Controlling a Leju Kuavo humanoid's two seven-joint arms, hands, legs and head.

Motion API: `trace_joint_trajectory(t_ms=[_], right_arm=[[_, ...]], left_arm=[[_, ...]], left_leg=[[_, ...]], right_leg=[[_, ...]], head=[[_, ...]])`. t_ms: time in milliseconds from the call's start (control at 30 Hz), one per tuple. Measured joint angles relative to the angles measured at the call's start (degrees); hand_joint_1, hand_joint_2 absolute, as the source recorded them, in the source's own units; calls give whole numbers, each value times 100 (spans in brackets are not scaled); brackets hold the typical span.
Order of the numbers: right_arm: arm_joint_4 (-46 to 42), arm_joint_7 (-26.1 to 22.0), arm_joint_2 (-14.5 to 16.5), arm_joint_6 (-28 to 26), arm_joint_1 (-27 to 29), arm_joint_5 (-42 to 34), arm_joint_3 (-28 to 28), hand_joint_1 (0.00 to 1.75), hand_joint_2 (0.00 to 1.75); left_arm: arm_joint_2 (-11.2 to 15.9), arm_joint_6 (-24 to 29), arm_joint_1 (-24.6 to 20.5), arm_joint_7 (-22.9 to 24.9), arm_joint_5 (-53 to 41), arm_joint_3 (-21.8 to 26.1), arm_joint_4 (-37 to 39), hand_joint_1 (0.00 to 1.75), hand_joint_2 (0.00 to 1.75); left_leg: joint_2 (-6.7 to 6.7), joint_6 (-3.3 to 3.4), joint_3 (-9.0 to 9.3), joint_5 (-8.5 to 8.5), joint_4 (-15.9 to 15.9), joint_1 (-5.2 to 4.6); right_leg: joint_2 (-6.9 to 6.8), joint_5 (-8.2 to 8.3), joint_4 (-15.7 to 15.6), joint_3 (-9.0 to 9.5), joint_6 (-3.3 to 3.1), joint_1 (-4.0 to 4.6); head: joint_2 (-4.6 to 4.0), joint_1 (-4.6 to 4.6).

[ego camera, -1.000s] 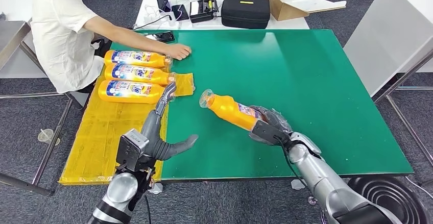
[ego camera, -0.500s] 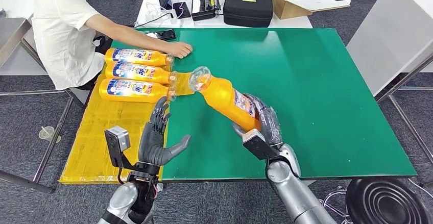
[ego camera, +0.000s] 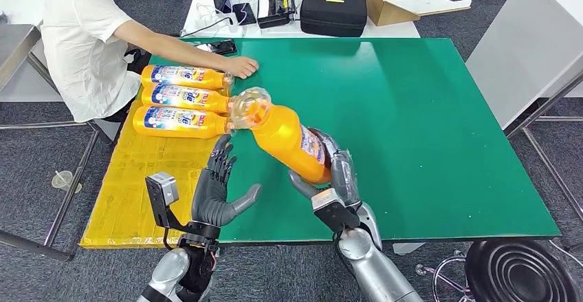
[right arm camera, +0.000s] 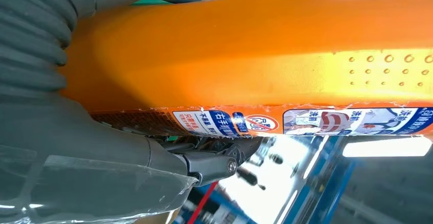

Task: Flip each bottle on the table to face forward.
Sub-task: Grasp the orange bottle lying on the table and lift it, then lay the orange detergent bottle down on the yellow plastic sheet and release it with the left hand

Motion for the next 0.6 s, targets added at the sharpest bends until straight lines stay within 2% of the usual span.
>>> trace_joint_trajectory(t_ms=[233, 600], right_arm=[[269, -9, 16, 662, -179, 93, 583, 175, 175], [626, -88, -85, 1231, -441, 214, 1106, 175, 175]], left_arm=[[-25, -331, -68, -198, -24, -93, -30, 0, 175], [-30, -673, -96, -310, -42, -159, -51, 0, 175]], left_leg=[[-1, 0, -1, 0, 0, 0], [-2, 0, -1, 0, 1, 0]], right_leg=[[-1, 0, -1, 0, 0, 0], [0, 0, -1, -1, 0, -1]], head=[[0, -1], [0, -1]])
